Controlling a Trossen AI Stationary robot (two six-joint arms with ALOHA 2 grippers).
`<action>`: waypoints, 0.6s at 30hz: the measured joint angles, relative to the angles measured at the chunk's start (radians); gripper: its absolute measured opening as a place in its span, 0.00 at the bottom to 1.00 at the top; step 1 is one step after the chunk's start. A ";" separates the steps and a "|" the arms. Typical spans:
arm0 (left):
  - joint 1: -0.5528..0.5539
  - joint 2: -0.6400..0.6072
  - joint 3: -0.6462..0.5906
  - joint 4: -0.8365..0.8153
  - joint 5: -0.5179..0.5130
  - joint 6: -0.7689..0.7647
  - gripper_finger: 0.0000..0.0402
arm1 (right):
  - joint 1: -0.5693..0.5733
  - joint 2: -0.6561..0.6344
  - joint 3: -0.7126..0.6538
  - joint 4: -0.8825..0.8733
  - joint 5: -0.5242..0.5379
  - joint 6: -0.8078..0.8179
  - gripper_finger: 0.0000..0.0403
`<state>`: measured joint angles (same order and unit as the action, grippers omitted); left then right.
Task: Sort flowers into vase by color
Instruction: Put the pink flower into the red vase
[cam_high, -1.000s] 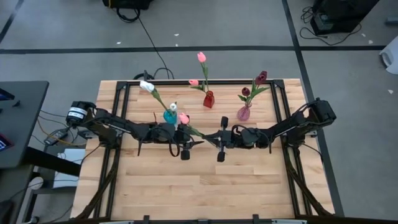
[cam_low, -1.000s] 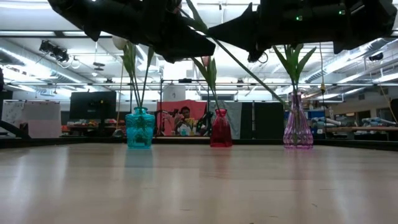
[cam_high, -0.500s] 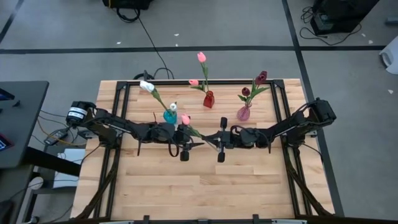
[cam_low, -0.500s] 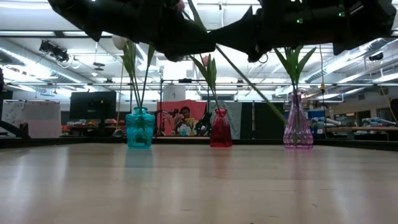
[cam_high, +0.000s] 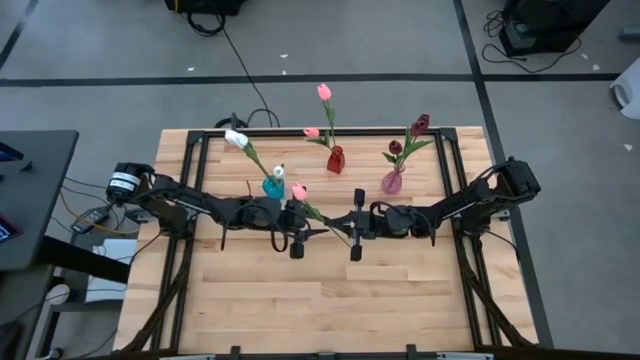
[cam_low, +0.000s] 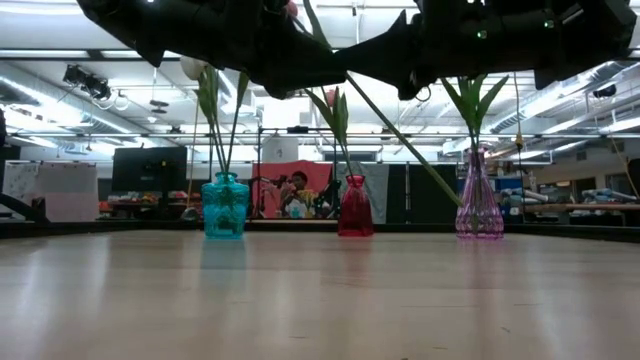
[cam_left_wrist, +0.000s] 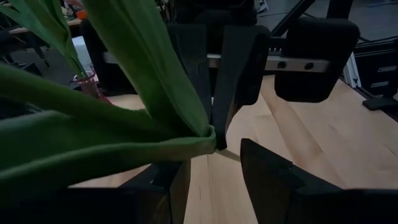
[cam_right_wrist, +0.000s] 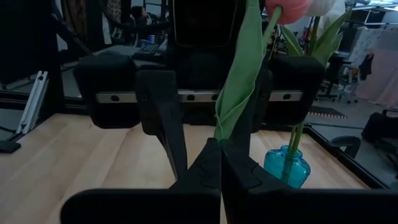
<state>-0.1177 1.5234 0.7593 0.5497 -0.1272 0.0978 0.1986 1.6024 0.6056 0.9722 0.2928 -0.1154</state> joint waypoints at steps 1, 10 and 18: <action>0.000 0.000 0.000 -0.002 0.000 0.000 0.36 | 0.000 0.000 0.000 0.002 0.000 0.000 0.01; 0.000 0.000 0.000 0.016 0.001 0.000 0.30 | 0.000 0.000 0.000 0.007 -0.033 0.000 0.01; 0.000 0.000 0.000 0.010 0.001 -0.004 0.19 | -0.006 0.000 0.000 0.006 -0.033 0.000 0.01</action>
<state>-0.1181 1.5238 0.7589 0.5597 -0.1265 0.0940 0.1928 1.6024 0.6056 0.9783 0.2596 -0.1154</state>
